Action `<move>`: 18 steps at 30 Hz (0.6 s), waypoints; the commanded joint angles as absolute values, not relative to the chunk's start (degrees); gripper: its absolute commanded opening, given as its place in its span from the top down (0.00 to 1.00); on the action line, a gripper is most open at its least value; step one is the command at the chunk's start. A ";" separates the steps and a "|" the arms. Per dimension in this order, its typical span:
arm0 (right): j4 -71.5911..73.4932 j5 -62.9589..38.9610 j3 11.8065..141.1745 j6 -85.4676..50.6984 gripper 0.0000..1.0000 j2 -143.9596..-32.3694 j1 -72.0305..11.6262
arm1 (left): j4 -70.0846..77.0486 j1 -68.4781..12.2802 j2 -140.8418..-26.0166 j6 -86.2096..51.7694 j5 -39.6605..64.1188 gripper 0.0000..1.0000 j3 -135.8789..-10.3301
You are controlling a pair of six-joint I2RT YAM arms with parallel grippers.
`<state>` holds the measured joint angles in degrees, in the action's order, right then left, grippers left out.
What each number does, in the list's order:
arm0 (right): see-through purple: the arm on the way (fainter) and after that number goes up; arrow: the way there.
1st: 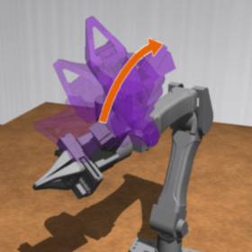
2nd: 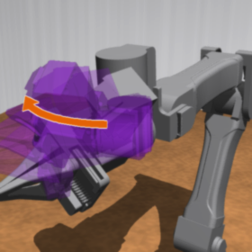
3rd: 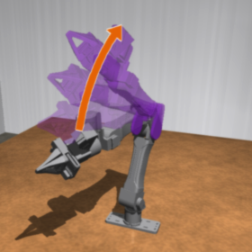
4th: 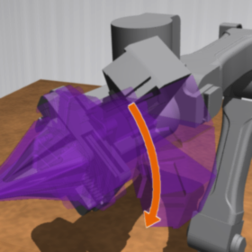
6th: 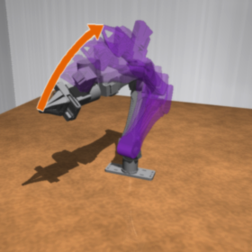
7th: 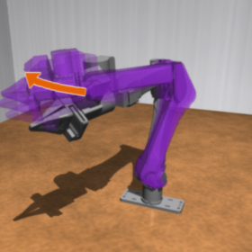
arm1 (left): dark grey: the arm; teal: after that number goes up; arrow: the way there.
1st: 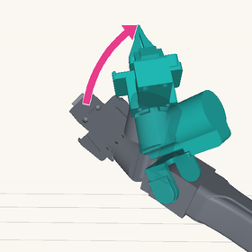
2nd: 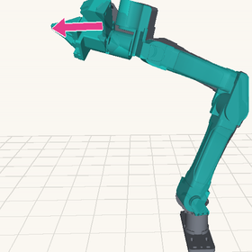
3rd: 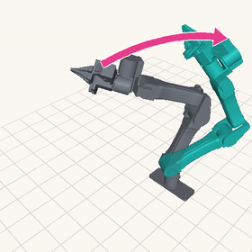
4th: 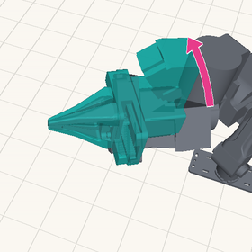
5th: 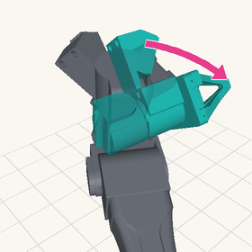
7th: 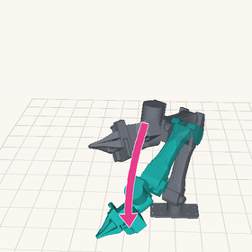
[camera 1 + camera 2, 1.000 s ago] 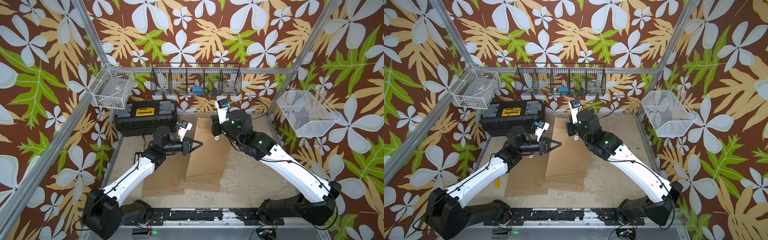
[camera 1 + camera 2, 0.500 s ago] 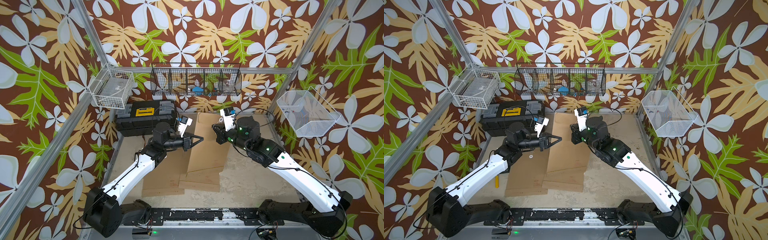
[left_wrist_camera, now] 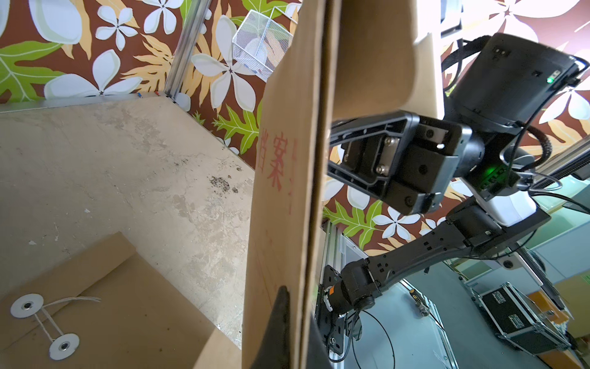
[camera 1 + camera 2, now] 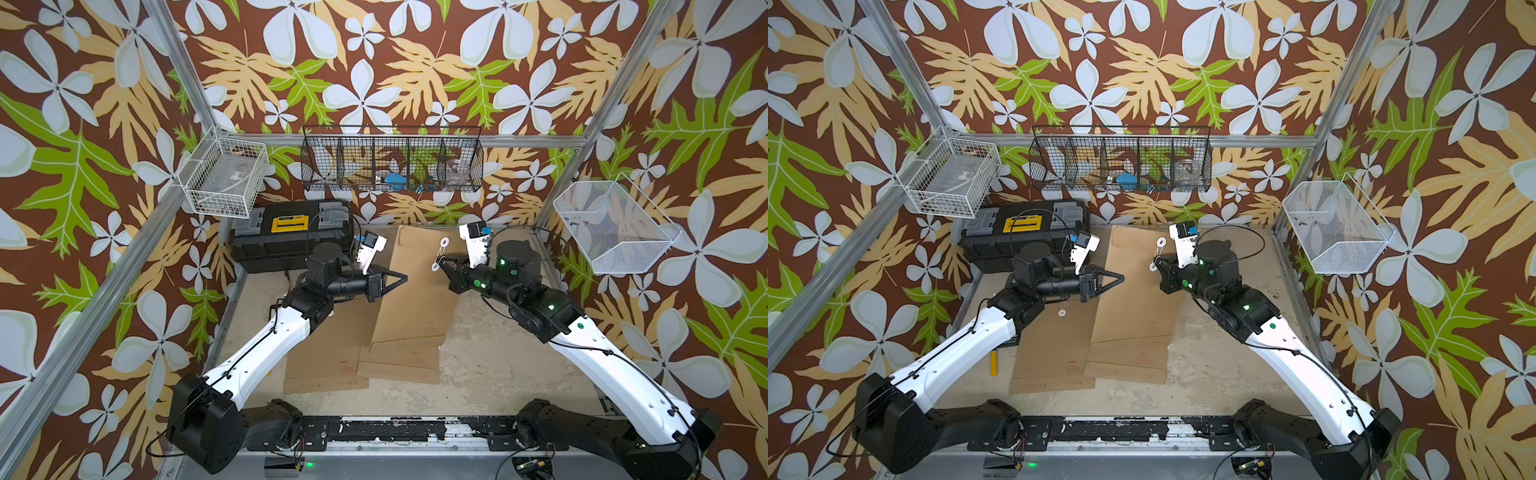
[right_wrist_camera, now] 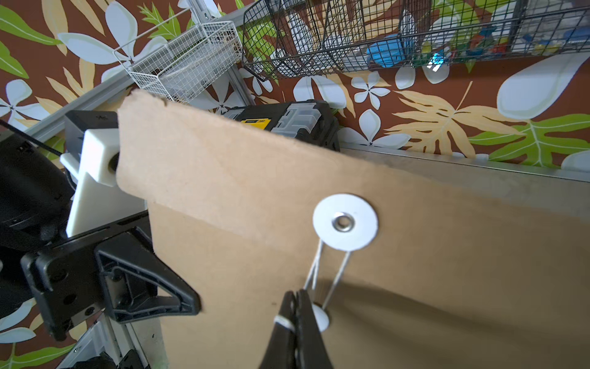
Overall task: Close the mouth of the file bag
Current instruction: Close the file bag.
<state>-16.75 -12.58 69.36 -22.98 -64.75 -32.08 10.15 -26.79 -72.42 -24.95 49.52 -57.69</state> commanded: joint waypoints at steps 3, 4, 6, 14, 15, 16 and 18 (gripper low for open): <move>-16.78 -15.23 69.13 -22.85 1.00 -64.69 -31.55 | 11.88 -26.77 -72.42 -23.73 49.20 1.00 -58.28; -16.87 -14.75 68.87 -22.77 1.00 -64.64 -31.54 | 11.79 -26.73 -72.33 -23.68 49.00 1.00 -58.35; -17.28 -14.25 68.29 -22.46 1.00 -64.52 -31.03 | 11.66 -26.68 -72.19 -23.56 49.00 1.00 -58.47; -18.63 -14.59 66.62 -20.73 1.00 -64.80 -23.99 | 11.25 -26.63 -71.84 -23.55 49.85 1.00 -58.56; -18.81 -14.29 66.83 -20.45 1.00 -64.93 -23.28 | 11.32 -26.65 -71.81 -23.55 49.91 1.00 -58.44; -18.81 -13.94 67.05 -20.24 1.00 -65.16 -22.69 | 11.28 -26.63 -71.72 -23.55 49.93 1.00 -58.25; -19.27 -12.32 67.98 -19.57 1.00 -65.63 -21.99 | 11.31 -26.63 -71.47 -23.55 49.98 1.00 -57.87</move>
